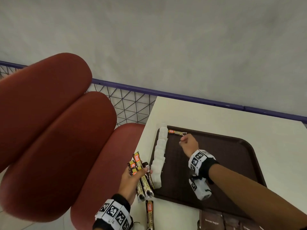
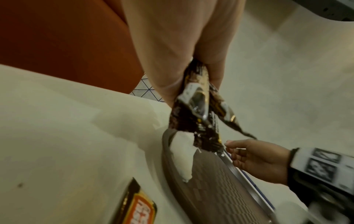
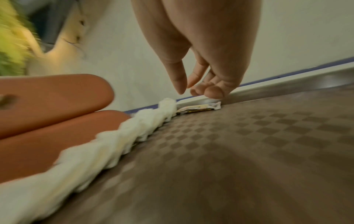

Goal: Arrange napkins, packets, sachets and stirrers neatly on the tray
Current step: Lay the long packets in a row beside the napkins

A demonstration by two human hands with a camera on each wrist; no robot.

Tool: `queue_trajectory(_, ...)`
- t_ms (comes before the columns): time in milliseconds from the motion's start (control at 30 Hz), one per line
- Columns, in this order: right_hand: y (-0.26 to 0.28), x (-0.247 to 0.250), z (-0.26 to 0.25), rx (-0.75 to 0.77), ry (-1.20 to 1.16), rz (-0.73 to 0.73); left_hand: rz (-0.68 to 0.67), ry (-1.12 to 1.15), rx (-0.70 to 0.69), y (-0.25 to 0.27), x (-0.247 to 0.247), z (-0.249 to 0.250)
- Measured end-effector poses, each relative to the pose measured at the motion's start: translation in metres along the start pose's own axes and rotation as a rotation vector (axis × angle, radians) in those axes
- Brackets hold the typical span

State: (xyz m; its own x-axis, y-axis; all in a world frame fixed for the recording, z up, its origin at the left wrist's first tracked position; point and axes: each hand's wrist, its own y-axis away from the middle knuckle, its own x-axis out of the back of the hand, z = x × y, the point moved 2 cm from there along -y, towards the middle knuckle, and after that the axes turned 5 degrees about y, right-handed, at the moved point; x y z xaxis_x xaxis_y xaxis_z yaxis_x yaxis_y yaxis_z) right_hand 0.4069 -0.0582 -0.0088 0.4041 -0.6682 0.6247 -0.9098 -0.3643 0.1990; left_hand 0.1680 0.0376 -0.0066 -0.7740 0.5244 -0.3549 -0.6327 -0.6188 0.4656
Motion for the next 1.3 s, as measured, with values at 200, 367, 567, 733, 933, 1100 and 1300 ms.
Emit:
queue_trajectory(200, 0.085, -0.012, -0.012, 0.168, 0.016, -0.453, 0.043, 0.110, -0.005, 0.004, -0.011, 0.004)
queue_trajectory(367, 0.134, -0.022, -0.018, 0.086, -0.026, -0.806, -0.005, 0.145, 0.010, 0.014, -0.021, 0.008)
queue_trajectory(567, 0.145, -0.008, -0.018, 0.115, -0.106, -0.733, -0.014, 0.105, -0.005, 0.016, -0.023, 0.011)
queue_trajectory(733, 0.136, 0.011, -0.011, 0.184, -0.025, -0.443, 0.013, 0.148, 0.035, 0.012, -0.012, 0.009)
queue_trajectory(933, 0.130, 0.019, -0.007, 0.292, 0.157, -0.274, -0.020, 0.089, 0.040, 0.007, -0.012, 0.009)
queue_trajectory(1100, 0.128, 0.018, -0.008, 0.332, 0.186, -0.289, -0.040, -0.013, 0.016, 0.004, -0.015, 0.006)
queue_trajectory(1300, 0.119, 0.022, 0.003, 0.147, -0.174, -0.369, 0.034, -0.045, -0.036, -0.005, -0.016, 0.006)
